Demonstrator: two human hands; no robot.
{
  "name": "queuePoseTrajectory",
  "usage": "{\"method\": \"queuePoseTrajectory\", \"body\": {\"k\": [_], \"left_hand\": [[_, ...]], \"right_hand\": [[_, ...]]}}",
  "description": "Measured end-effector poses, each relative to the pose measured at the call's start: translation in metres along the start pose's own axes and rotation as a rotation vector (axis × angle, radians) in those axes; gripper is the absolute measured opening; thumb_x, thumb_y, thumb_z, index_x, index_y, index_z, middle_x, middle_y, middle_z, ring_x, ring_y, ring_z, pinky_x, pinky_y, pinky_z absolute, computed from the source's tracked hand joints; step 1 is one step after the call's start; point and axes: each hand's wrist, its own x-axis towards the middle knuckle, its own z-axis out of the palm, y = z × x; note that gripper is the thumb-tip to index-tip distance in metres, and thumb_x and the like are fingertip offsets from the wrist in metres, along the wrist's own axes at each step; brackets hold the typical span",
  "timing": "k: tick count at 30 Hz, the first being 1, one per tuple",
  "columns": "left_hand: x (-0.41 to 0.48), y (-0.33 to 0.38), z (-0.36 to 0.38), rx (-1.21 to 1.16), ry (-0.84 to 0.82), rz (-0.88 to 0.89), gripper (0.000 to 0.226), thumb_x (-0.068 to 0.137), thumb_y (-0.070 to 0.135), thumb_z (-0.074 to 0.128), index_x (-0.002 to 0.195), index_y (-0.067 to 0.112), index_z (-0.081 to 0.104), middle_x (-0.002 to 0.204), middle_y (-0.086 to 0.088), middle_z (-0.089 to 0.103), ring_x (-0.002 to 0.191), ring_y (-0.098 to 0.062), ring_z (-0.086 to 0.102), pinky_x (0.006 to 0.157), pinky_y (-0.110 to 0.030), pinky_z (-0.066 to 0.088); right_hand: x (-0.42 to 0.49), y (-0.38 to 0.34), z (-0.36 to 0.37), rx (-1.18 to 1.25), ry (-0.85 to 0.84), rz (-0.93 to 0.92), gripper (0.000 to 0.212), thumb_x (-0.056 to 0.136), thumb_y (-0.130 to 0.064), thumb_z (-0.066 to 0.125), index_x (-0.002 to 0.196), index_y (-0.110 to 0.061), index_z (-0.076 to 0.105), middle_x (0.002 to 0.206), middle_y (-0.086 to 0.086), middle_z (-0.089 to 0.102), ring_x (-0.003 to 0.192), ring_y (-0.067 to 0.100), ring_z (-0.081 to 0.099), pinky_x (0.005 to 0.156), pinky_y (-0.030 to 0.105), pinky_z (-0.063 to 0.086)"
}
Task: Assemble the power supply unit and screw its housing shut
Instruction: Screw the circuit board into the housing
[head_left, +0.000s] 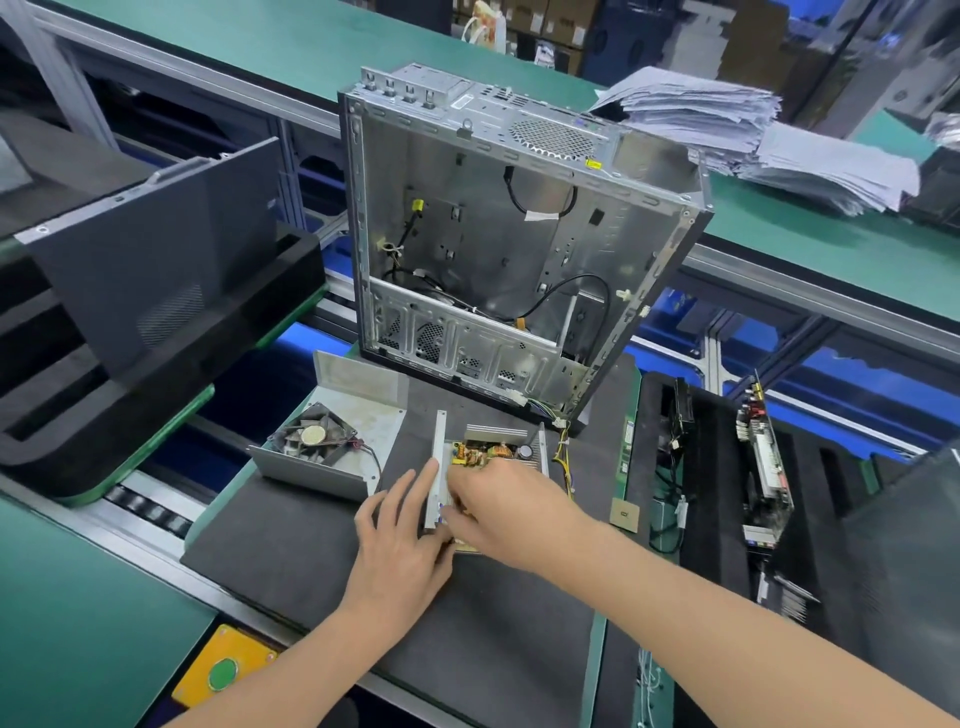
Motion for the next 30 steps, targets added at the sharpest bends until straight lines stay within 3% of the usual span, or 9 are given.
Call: {"method": "queuePoseTrajectory", "body": {"k": [2, 4, 7, 11, 15, 19, 22, 25, 30], "left_hand": [[0.001, -0.003, 0.002, -0.024, 0.005, 0.012, 0.016, 0.077, 0.024, 0.085, 0.082, 0.016, 0.072, 0.157, -0.021, 0.046, 0.13, -0.039, 0.059, 0.096, -0.057, 0.046], [0.001, -0.005, 0.002, -0.05, 0.05, 0.044, 0.011, 0.083, 0.022, 0.077, 0.082, 0.013, 0.07, 0.152, -0.024, 0.05, 0.124, -0.037, 0.061, 0.093, -0.055, 0.046], [0.003, -0.004, 0.0, -0.06, 0.085, 0.062, 0.016, 0.074, 0.015, 0.087, 0.074, 0.009, 0.071, 0.139, -0.021, 0.058, 0.115, -0.03, 0.054, 0.09, -0.049, 0.041], [0.003, -0.002, -0.002, -0.082, 0.083, 0.059, 0.02, 0.089, 0.024, 0.064, 0.097, 0.012, 0.078, 0.147, -0.023, 0.055, 0.108, -0.025, 0.053, 0.089, -0.048, 0.043], [0.004, -0.003, -0.005, -0.091, 0.103, 0.084, 0.021, 0.089, 0.024, 0.059, 0.076, 0.012, 0.071, 0.15, -0.025, 0.05, 0.096, -0.029, 0.063, 0.082, -0.05, 0.049], [0.005, -0.003, -0.004, -0.094, 0.074, 0.082, 0.016, 0.08, 0.02, 0.08, 0.07, 0.015, 0.068, 0.152, -0.024, 0.049, 0.095, -0.028, 0.063, 0.082, -0.048, 0.048], [0.005, -0.003, -0.003, -0.079, 0.123, 0.095, 0.021, 0.088, 0.021, 0.064, 0.07, 0.012, 0.069, 0.15, -0.025, 0.052, 0.097, -0.025, 0.055, 0.083, -0.047, 0.045], [0.004, 0.001, 0.0, -0.06, 0.149, 0.077, 0.027, 0.092, 0.023, 0.053, 0.09, 0.01, 0.077, 0.148, -0.023, 0.055, 0.099, -0.025, 0.057, 0.083, -0.048, 0.046], [0.004, -0.001, -0.004, -0.051, 0.103, 0.076, 0.026, 0.091, 0.025, 0.053, 0.088, 0.014, 0.077, 0.151, -0.021, 0.051, 0.089, -0.026, 0.068, 0.081, -0.048, 0.05]], "right_hand": [[0.001, -0.004, 0.006, 0.066, 0.027, 0.166, 0.024, 0.104, -0.038, 0.05, 0.092, -0.018, 0.045, 0.082, 0.009, 0.052, 0.089, 0.038, 0.064, 0.063, 0.035, 0.034], [0.001, -0.006, 0.008, 0.031, 0.024, 0.142, 0.022, 0.105, -0.037, 0.048, 0.099, -0.015, 0.048, 0.09, 0.012, 0.06, 0.091, 0.039, 0.065, 0.064, 0.037, 0.037], [-0.002, -0.003, -0.006, -0.091, -0.058, -0.156, 0.031, 0.104, -0.03, 0.05, 0.129, -0.011, 0.05, 0.118, 0.012, 0.057, 0.094, 0.037, 0.064, 0.065, 0.04, 0.046], [-0.005, 0.002, -0.016, -0.227, -0.127, -0.468, 0.014, 0.099, -0.011, 0.057, 0.112, -0.008, 0.058, 0.105, 0.01, 0.055, 0.088, 0.035, 0.062, 0.06, 0.043, 0.05], [-0.002, -0.006, -0.004, -0.135, -0.093, -0.136, 0.022, 0.108, -0.021, 0.047, 0.121, -0.006, 0.054, 0.097, 0.018, 0.063, 0.084, 0.042, 0.065, 0.061, 0.042, 0.045], [0.003, -0.011, 0.003, -0.099, -0.035, 0.177, 0.024, 0.109, -0.028, 0.044, 0.113, -0.008, 0.057, 0.1, 0.019, 0.069, 0.092, 0.043, 0.068, 0.064, 0.038, 0.039], [-0.003, -0.008, -0.005, -0.087, -0.082, -0.06, 0.022, 0.106, -0.026, 0.049, 0.117, -0.009, 0.057, 0.111, 0.014, 0.06, 0.087, 0.04, 0.065, 0.062, 0.04, 0.041], [-0.007, 0.0, -0.017, -0.263, -0.204, -0.395, 0.024, 0.094, -0.012, 0.062, 0.118, -0.01, 0.059, 0.115, 0.01, 0.051, 0.087, 0.033, 0.06, 0.062, 0.044, 0.052], [-0.005, -0.006, -0.01, -0.2, -0.135, -0.336, 0.014, 0.099, -0.009, 0.056, 0.113, -0.005, 0.058, 0.089, 0.011, 0.051, 0.076, 0.036, 0.058, 0.057, 0.042, 0.042]]}}
